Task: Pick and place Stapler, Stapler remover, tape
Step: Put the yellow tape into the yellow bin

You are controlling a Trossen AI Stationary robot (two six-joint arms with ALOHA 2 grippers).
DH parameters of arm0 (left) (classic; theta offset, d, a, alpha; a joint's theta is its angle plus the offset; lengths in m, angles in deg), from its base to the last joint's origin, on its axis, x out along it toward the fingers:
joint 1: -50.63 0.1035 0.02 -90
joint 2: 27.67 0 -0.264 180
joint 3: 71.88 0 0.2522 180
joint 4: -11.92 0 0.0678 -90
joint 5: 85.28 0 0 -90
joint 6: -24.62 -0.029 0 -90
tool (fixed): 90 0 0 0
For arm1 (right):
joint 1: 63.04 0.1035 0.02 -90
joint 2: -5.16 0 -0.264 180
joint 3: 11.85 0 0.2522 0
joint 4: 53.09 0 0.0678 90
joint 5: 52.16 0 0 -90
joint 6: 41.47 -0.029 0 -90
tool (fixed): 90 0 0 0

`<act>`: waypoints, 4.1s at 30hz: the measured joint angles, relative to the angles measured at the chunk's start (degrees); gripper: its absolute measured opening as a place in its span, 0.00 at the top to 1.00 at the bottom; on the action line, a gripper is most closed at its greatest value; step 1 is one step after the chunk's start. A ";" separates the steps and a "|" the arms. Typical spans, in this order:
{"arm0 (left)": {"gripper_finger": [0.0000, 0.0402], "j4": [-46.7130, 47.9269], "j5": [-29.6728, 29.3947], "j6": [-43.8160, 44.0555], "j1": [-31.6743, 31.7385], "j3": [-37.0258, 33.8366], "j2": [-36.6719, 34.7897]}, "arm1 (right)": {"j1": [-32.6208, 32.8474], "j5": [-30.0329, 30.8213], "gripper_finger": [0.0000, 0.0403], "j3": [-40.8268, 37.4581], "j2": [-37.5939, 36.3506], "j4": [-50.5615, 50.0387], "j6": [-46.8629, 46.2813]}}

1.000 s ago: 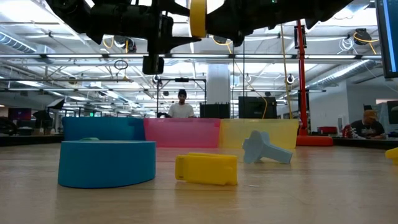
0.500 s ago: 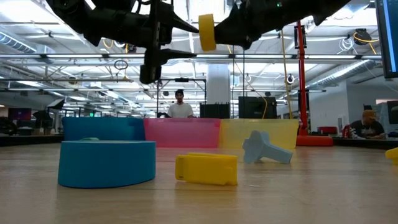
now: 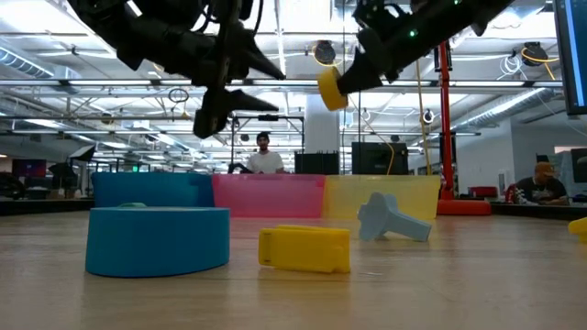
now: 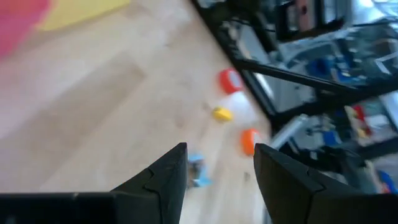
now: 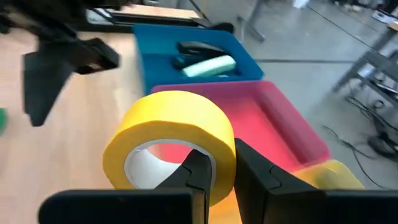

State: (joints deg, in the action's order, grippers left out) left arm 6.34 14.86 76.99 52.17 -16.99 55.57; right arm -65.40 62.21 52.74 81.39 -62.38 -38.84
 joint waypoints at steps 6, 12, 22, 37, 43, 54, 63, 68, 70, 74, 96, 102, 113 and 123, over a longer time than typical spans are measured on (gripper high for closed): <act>0.54 5.09 -6.39 -3.82 0.00 -0.02 0.00 | -5.44 -0.12 0.92 0.00 0.00 -2.94 -0.29; 0.54 5.17 -7.93 -8.99 0.56 -0.02 0.00 | -9.77 -0.42 0.92 0.00 0.02 -6.01 -0.56; 0.54 8.42 -5.55 -14.83 5.65 -0.04 -5.33 | -15.29 -0.62 0.92 0.00 0.07 -8.13 -0.47; 0.54 29.24 -16.27 -23.47 9.76 -0.02 -27.77 | -22.91 -5.16 0.92 0.00 7.97 -7.78 -1.08; 0.54 35.58 -17.97 -24.24 11.92 -0.04 -34.85 | -25.48 -5.69 0.92 0.00 10.22 -7.81 -1.00; 0.54 41.57 -20.73 -25.01 13.85 -2.01 -41.43 | -27.74 -8.23 0.92 0.02 10.87 -11.80 -2.00; 0.54 35.13 -20.69 -20.33 13.94 -11.88 -46.88 | -27.70 -14.19 0.92 0.02 10.84 -20.08 -5.44; 0.54 32.18 -20.62 -19.18 13.94 -16.12 -50.30 | -27.74 -15.83 0.92 0.02 10.84 -22.24 -7.63; 0.54 32.18 -20.05 -19.16 13.94 -17.22 -51.68 | -27.72 -17.13 0.92 0.02 10.84 -22.47 -8.79; 0.54 32.70 -18.63 -19.78 13.93 -18.06 -53.81 | -27.76 -17.20 0.92 0.02 10.84 -22.87 -10.59; 0.54 31.15 -20.18 -12.49 13.92 -18.21 -53.96 | -28.75 -18.67 0.92 0.04 10.84 -23.28 -22.56; 0.54 29.21 -20.15 -10.30 13.92 -18.21 -53.96 | -28.75 -18.58 0.92 0.04 10.84 -23.24 -22.79; 0.54 25.17 -8.44 -25.42 13.92 -18.21 -55.95 | -28.75 -18.58 0.92 0.07 10.84 -25.17 -23.40; 0.54 23.71 -8.20 -28.69 13.80 -24.90 -67.23 | -28.73 -18.67 0.92 0.07 10.84 -27.39 -25.95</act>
State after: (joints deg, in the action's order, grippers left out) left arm 30.06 6.65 48.30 65.97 -41.89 -11.66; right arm -94.13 43.54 52.81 92.23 -89.77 -64.80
